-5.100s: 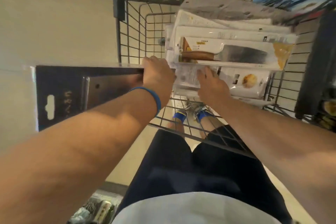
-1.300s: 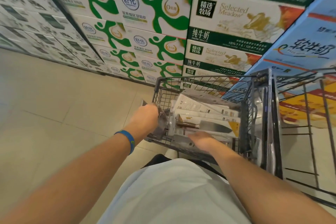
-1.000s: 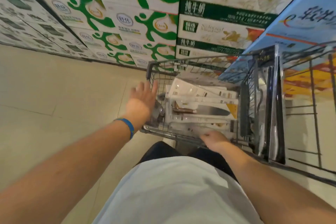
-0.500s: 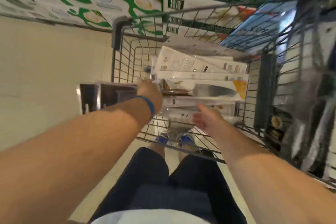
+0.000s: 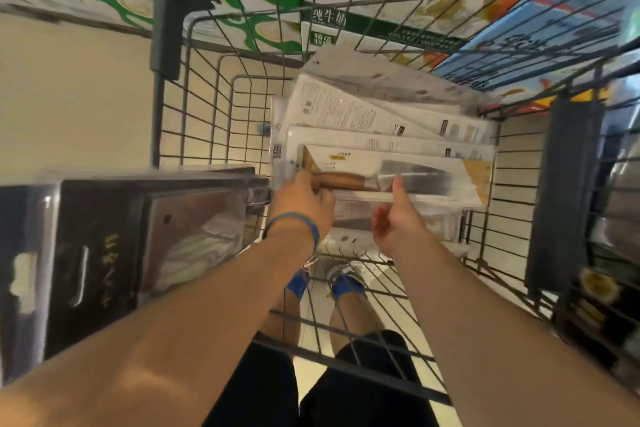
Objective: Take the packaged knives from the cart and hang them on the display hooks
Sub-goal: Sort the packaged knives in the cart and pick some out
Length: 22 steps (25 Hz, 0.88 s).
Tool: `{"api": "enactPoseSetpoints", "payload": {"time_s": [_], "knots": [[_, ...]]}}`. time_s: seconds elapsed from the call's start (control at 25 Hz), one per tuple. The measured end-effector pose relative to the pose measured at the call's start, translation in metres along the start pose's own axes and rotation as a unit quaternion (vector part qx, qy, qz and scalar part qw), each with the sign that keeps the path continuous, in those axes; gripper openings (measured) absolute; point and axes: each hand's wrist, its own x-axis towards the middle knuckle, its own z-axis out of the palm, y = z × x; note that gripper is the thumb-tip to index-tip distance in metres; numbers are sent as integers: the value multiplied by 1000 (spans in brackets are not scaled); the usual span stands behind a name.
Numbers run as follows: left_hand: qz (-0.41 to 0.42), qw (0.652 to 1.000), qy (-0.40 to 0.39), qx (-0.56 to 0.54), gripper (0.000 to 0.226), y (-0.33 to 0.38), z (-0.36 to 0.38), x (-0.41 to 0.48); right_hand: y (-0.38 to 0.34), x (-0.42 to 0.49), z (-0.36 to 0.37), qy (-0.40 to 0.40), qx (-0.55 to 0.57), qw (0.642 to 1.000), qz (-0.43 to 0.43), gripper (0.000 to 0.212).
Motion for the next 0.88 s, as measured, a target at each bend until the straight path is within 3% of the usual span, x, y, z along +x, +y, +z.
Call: {"api": "enactPoseSetpoints", "payload": {"time_s": [0.08,0.16,0.28,0.4,0.52,0.68,0.88], "knots": [[-11,990,80,-112,20,7,6,5,-3,-1,-5,-9,-19,1000,-19,45],[-89,965,99,-226,16,6,9,15,-8,-3,-8,-8,-62,998,-33,42],[-241,895,-17,-376,20,6,14,32,-15,-1,-5,48,-116,989,-73,42],[-294,826,-100,-470,16,12,24,21,-17,-3,6,23,-138,988,-59,49],[-251,830,-114,-485,9,5,34,4,-11,-2,10,-10,-107,994,-11,57],[-241,802,-113,-535,31,6,28,4,-14,6,18,34,-16,999,-18,51],[-253,803,-94,-532,10,17,25,3,-11,15,21,58,29,998,-28,52]]}}
